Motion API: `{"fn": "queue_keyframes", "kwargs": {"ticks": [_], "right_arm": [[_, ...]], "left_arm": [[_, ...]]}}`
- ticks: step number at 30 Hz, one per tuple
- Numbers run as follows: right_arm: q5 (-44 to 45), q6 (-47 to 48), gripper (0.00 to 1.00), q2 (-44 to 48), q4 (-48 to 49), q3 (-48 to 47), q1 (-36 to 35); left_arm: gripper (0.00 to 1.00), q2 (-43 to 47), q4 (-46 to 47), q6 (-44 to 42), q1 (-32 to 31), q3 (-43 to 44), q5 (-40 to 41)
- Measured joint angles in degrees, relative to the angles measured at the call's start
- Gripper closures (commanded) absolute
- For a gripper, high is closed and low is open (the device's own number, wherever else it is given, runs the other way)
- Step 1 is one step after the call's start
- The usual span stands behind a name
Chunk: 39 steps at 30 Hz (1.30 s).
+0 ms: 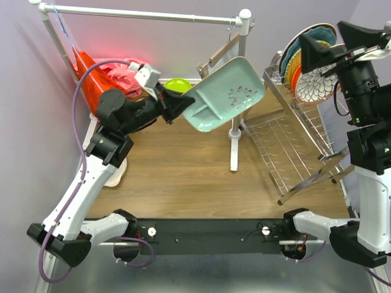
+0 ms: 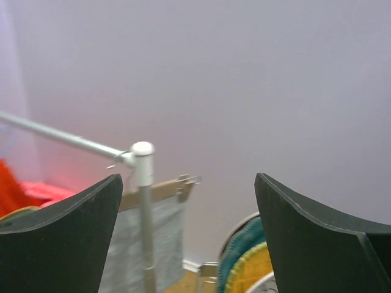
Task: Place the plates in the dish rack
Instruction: Insert the plate into the dish rack
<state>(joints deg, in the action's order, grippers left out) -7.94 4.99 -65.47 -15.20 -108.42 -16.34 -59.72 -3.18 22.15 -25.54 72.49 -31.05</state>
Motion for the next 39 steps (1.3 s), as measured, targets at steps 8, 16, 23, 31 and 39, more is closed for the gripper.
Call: {"fn": "queue_keyframes", "kwargs": {"ticks": [8, 16, 23, 31, 39], "right_arm": [[18.29, -0.24, 0.00, -1.57, 3.91, -0.94, 4.28], [31.80, -0.31, 0.00, -2.27, 11.41, -4.24, 7.56], [38.27, -0.46, 0.00, -3.98, 17.73, -9.97, 12.59], [39.98, 0.76, 0.00, -4.55, 21.42, -11.47, 14.08], [41.13, 2.10, 0.00, -5.44, 22.88, -11.45, 16.85]], "left_arm": [[1.00, -11.37, -2.58, -4.28, -12.57, 15.58, 7.74], [1.00, -26.64, -3.50, -9.81, -24.06, 34.45, 18.60], [1.00, -41.64, -4.70, -14.69, -29.03, 53.68, 25.35], [1.00, -52.57, -3.26, -20.90, -33.90, 64.87, 33.59], [1.00, -57.64, 1.18, -29.70, -38.71, 66.60, 43.23]]}}
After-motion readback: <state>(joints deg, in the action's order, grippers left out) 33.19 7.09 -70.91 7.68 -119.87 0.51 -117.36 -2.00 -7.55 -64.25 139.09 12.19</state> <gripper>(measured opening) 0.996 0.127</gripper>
